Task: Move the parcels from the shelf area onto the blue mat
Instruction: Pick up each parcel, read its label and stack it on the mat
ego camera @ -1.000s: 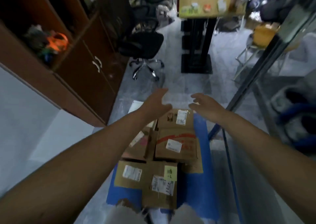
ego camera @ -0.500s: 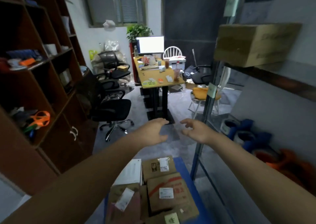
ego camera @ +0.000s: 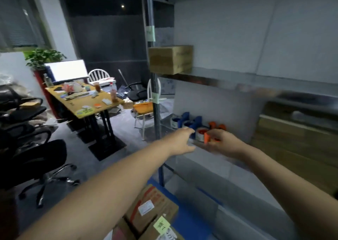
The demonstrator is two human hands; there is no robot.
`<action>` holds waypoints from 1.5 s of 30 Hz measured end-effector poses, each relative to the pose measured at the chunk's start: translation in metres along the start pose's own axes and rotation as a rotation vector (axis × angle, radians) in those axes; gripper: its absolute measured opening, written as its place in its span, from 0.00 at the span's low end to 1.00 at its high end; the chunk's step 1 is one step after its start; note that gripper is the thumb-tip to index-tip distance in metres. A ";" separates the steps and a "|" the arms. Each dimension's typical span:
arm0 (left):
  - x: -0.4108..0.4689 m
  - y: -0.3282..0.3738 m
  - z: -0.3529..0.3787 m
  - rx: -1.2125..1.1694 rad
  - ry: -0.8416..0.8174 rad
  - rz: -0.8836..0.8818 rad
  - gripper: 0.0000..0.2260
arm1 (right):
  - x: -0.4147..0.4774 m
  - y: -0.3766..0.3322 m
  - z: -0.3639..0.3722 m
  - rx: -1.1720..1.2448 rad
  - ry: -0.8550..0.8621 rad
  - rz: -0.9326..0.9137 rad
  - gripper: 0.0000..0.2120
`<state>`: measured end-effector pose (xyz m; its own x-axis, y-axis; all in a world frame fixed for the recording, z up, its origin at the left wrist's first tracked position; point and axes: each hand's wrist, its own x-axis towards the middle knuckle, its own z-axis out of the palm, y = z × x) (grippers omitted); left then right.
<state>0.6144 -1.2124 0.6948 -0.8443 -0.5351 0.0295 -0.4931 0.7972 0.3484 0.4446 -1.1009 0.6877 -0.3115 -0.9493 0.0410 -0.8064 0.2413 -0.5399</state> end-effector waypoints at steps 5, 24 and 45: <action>0.011 0.091 0.009 -0.015 0.001 0.174 0.31 | -0.077 0.037 -0.055 0.077 0.116 0.122 0.17; -0.061 0.533 0.208 -0.166 -0.335 0.667 0.30 | -0.541 0.251 -0.157 0.018 0.395 0.802 0.26; -0.134 0.922 0.415 -0.164 -0.709 1.291 0.31 | -0.899 0.375 -0.217 0.061 0.837 1.524 0.22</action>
<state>0.1856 -0.2898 0.6231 -0.6175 0.7854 -0.0418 0.6482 0.5383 0.5386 0.3138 -0.1130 0.6306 -0.8804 0.4600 -0.1149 0.4455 0.7197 -0.5324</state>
